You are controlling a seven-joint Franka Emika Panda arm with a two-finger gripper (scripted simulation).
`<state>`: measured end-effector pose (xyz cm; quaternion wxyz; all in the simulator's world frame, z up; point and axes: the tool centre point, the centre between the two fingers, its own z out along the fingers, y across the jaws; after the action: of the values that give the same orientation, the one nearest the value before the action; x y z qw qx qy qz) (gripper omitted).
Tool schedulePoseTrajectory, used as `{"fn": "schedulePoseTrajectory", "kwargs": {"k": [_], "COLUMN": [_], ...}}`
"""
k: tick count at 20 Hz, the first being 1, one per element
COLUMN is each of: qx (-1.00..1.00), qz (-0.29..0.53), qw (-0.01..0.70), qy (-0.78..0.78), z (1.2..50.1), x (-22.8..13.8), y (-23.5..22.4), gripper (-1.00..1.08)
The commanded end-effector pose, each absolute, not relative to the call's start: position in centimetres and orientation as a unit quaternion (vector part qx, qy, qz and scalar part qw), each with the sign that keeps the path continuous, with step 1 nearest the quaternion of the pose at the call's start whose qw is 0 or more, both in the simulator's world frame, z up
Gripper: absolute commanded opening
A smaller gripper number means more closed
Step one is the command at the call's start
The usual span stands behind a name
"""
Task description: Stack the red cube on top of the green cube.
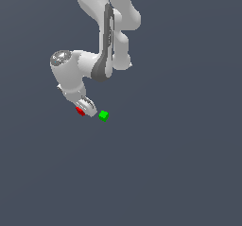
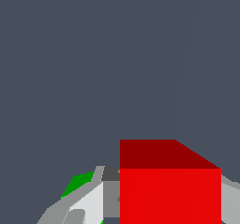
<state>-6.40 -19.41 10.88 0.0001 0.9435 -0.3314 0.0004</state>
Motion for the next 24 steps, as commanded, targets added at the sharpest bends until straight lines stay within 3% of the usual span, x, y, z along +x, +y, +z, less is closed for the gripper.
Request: {"fn": "schedulePoseTrajectory", "kwargs": {"k": [1, 9, 16, 17, 24], "qx": [0.944, 0.944, 0.944, 0.944, 0.944], "qz": [0.000, 0.000, 0.000, 0.000, 0.000], "qw": [0.000, 0.000, 0.000, 0.000, 0.000], "qy": [-0.331, -0.330, -0.330, -0.330, -0.330], "z": [10.2, 7.2, 6.2, 6.2, 6.2], "x": [-6.7, -8.0, -8.2, -8.2, -8.2], "y": [-17.9, -11.9, -9.9, -9.9, -9.9], "gripper": [-1.00, -1.00, -1.00, 1.00, 1.00]}}
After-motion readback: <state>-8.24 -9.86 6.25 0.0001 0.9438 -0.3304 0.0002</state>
